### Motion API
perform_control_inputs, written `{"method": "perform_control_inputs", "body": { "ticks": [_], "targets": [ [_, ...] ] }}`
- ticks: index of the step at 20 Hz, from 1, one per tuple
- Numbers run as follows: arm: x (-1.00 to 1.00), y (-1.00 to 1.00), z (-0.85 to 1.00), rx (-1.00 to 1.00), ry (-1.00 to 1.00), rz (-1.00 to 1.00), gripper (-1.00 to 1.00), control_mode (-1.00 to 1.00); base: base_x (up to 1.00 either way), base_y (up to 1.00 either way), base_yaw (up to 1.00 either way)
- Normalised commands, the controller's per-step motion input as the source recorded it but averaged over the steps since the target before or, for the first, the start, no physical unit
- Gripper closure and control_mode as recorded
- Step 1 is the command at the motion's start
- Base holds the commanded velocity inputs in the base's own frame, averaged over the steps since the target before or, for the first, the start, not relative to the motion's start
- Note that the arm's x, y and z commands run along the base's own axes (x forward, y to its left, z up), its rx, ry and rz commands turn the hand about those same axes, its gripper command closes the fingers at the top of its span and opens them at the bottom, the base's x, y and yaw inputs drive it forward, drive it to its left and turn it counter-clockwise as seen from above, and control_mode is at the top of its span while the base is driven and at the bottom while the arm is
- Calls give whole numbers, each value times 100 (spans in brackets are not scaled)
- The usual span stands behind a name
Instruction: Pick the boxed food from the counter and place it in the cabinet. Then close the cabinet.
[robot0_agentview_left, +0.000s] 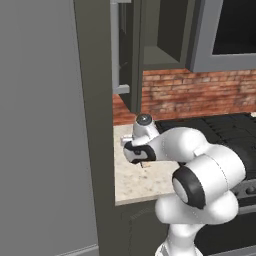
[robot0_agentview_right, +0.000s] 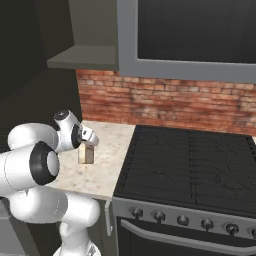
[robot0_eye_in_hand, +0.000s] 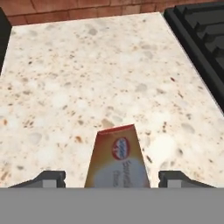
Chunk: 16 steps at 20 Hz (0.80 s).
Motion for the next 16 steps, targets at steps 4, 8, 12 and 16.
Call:
{"method": "perform_control_inputs", "body": {
  "ticks": [4,8,12,16],
  "targets": [
    [9,-11,-49,0,0,-8,100,-100,0,0,0],
    [-14,-45,-39,2,-3,-11,100,-100,0,0,0],
    [-79,-53,23,16,-31,-2,100,-100,0,0,0],
    [-92,-60,76,26,-52,0,100,-100,0,0,0]
  ]
}}
